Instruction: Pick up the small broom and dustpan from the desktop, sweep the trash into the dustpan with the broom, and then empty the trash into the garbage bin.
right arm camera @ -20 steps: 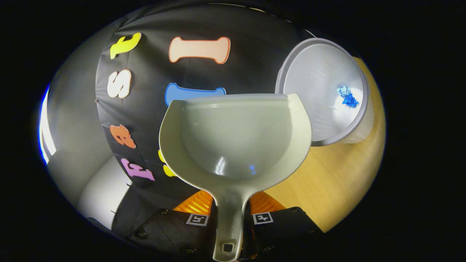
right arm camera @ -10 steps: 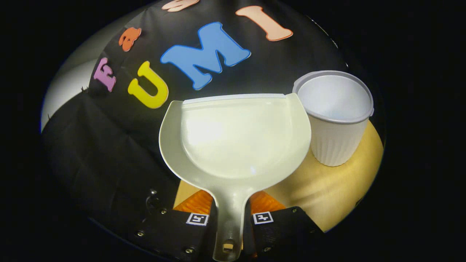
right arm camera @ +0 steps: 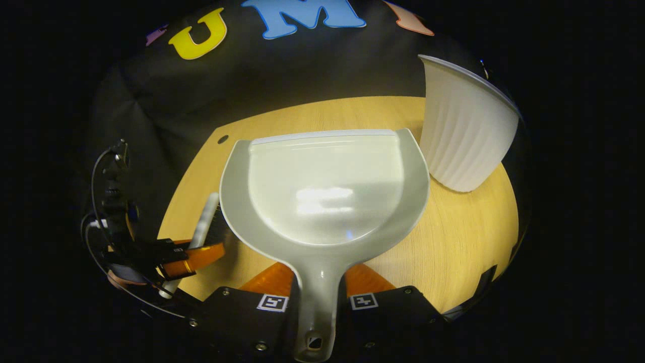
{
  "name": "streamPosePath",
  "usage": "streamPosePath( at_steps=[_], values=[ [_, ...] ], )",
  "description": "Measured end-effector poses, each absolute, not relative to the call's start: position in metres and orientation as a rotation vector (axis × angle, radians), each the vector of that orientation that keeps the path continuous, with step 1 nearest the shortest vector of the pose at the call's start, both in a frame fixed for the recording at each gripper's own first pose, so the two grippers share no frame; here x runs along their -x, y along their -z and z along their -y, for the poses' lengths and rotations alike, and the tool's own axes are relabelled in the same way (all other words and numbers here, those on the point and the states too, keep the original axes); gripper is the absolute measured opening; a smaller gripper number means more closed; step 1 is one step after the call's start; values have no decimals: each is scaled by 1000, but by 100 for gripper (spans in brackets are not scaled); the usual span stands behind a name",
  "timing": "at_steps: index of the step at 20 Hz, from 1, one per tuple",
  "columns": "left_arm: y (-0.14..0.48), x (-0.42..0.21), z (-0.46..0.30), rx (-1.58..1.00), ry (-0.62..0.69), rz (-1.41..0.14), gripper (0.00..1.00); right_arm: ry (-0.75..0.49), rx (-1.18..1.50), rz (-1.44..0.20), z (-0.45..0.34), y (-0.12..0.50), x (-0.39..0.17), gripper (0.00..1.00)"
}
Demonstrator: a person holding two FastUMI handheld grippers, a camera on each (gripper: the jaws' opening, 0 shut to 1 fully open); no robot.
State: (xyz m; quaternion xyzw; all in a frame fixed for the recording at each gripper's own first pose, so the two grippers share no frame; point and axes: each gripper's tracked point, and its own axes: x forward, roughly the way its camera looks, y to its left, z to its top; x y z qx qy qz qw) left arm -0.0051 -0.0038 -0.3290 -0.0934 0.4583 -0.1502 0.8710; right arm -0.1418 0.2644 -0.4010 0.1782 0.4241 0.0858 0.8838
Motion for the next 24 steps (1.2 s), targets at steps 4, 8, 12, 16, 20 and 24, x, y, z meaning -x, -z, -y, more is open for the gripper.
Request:
streamPosePath(
  at_steps=[4,8,12,16,20,24],
  values=[
    [345,2,3,139,304,-981,47,-115,-322,-958,-268,442,154,30],
    [349,6,-1,119,291,-1005,49,-87,-300,-1016,-273,464,160,31],
    [349,6,-4,108,289,-1023,51,-61,-304,-1049,-274,473,165,32],
    [352,7,2,99,286,-1039,51,-65,-344,-1070,-271,475,168,34],
    [354,7,-3,102,272,-1043,51,-78,-349,-1076,-272,470,171,36],
    [348,4,-5,88,261,-1006,55,-89,-344,-1069,-262,460,177,63]
  ],
)
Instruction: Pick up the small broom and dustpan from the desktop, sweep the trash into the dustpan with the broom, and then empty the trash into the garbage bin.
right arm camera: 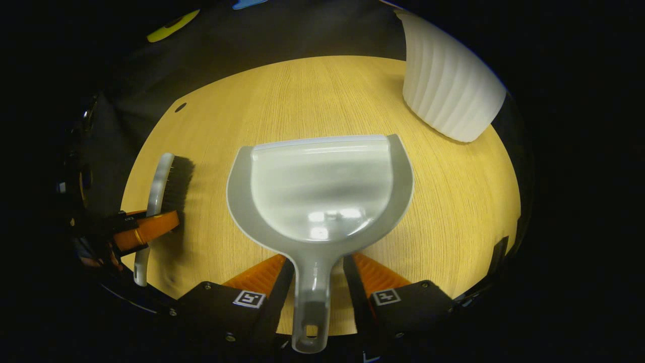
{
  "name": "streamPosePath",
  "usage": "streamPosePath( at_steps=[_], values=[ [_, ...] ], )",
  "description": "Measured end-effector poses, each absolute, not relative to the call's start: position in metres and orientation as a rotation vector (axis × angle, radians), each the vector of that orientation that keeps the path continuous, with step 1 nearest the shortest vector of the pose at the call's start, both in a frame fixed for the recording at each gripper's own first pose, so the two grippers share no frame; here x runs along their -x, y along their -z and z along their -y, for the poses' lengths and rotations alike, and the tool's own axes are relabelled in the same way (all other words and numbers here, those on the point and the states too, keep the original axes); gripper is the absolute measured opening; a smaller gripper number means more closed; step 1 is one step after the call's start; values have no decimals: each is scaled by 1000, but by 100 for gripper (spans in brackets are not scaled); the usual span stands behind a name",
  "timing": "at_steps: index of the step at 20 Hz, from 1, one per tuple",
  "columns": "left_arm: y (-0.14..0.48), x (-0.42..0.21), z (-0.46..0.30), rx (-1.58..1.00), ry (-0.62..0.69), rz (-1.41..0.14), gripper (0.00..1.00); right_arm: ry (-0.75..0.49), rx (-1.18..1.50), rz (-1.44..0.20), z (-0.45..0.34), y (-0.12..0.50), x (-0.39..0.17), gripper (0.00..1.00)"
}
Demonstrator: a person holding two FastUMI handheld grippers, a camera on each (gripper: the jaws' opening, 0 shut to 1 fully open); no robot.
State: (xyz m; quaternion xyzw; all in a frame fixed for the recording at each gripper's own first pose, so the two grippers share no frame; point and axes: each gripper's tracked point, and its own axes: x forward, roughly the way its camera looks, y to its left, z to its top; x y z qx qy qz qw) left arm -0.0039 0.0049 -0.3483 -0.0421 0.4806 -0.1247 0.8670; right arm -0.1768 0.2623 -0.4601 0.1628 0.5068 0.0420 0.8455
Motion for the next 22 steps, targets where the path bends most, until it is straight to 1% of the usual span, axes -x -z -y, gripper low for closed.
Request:
streamPosePath(
  at_steps=[1,3,4,6,7,8,10,12,14,17,20,22],
  values=[
    [348,2,-8,76,263,-988,56,-83,-332,-1067,-257,457,180,67],
    [345,1,-11,72,260,-969,70,-93,-343,-1049,-255,452,182,77],
    [345,1,-12,73,256,-963,71,-90,-346,-1035,-253,448,181,82],
    [339,0,-13,94,247,-937,79,-90,-341,-990,-245,429,181,94],
    [337,-1,-13,102,239,-920,85,-88,-334,-962,-241,419,179,95],
    [335,-4,-16,109,221,-890,89,-84,-320,-913,-236,406,174,95],
    [329,-10,-21,121,191,-831,95,-78,-286,-818,-228,386,164,99],
    [313,-17,-30,115,149,-753,96,-47,-217,-717,-216,368,153,100],
    [287,-18,-39,118,114,-665,96,-21,-174,-617,-209,354,142,100],
    [251,-23,-51,130,76,-522,96,31,-158,-437,-200,316,132,99],
    [206,-27,-53,131,73,-356,95,101,-141,-282,-178,279,126,99],
    [172,-28,-53,120,85,-251,96,151,-120,-187,-168,257,127,99]
  ],
)
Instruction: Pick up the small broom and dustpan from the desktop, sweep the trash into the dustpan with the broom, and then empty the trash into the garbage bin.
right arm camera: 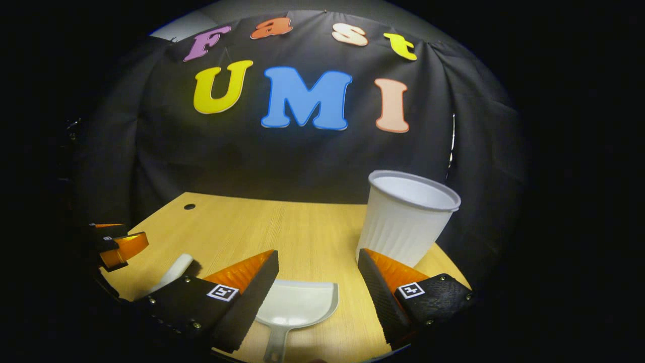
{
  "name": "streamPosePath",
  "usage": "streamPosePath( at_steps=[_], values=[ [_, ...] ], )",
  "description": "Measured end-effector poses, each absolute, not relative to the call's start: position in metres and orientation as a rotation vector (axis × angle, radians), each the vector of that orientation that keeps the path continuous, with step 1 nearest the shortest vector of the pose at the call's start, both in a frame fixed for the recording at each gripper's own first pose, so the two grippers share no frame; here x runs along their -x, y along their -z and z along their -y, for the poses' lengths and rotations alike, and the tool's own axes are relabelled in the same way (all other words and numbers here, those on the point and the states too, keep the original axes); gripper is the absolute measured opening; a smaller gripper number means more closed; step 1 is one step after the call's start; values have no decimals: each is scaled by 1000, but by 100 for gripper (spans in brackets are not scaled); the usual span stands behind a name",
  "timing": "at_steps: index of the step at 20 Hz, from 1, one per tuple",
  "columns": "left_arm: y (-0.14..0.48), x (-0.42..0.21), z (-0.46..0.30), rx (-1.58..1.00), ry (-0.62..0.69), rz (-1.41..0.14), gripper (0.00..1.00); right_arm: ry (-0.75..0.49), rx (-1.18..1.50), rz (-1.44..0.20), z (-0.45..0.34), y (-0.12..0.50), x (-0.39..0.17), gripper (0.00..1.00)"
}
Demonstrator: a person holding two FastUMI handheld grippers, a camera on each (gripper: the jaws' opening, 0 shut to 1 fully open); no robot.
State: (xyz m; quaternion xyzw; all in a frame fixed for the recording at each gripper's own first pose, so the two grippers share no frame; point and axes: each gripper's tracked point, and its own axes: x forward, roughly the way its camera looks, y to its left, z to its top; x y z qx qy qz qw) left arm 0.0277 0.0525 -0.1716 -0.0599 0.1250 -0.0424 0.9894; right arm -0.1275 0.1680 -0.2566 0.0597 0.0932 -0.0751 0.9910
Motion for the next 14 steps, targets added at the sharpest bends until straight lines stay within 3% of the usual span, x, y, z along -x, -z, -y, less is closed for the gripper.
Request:
streamPosePath(
  at_steps=[6,14],
  values=[
    [85,-24,-37,76,95,30,95,218,-62,16,-164,217,137,99],
    [81,-16,-45,91,41,35,95,222,-45,75,-165,206,132,98]
  ],
)
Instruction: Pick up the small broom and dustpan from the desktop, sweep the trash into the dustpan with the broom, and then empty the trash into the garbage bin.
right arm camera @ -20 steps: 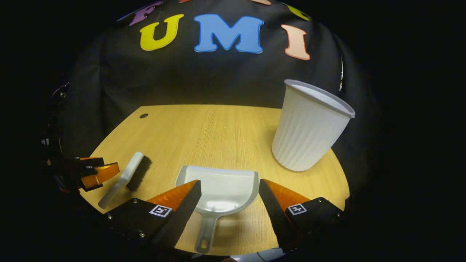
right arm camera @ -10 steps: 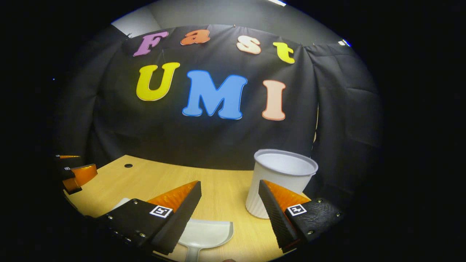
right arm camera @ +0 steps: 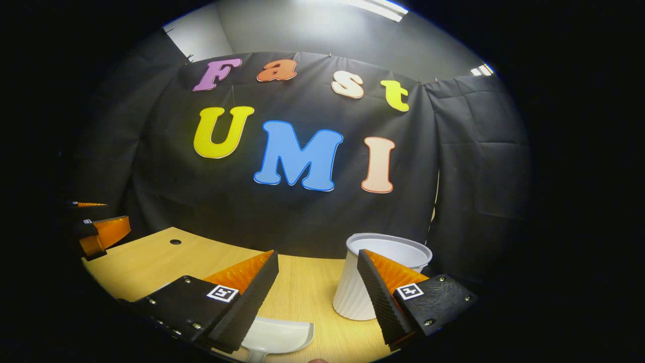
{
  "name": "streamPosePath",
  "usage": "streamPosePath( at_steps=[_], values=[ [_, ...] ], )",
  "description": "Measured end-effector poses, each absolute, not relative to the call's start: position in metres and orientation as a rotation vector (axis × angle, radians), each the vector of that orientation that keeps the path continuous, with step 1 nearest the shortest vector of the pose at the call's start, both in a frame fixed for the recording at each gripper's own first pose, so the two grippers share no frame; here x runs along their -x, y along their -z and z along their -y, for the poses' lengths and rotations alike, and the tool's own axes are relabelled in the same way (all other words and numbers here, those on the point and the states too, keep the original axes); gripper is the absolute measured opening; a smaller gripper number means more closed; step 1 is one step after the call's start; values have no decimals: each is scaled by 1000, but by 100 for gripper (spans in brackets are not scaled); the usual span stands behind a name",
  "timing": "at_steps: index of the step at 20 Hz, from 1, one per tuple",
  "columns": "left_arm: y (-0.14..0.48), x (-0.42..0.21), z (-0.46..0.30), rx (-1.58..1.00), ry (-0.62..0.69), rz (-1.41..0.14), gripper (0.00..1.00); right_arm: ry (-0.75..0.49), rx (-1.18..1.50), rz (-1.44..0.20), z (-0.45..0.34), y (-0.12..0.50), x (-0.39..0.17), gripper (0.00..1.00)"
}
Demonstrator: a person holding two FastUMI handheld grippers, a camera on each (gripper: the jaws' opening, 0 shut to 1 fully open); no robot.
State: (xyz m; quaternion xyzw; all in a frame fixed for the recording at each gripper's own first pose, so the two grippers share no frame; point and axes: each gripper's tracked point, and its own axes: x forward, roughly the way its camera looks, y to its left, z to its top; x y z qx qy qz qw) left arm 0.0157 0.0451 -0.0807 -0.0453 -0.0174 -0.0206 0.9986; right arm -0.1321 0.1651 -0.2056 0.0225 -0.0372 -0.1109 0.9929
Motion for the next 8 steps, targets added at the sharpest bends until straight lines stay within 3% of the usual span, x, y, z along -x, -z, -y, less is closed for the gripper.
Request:
streamPosePath(
  at_steps=[8],
  values=[
    [67,-15,-59,66,3,62,96,211,-28,146,-167,189,124,98]
  ],
)
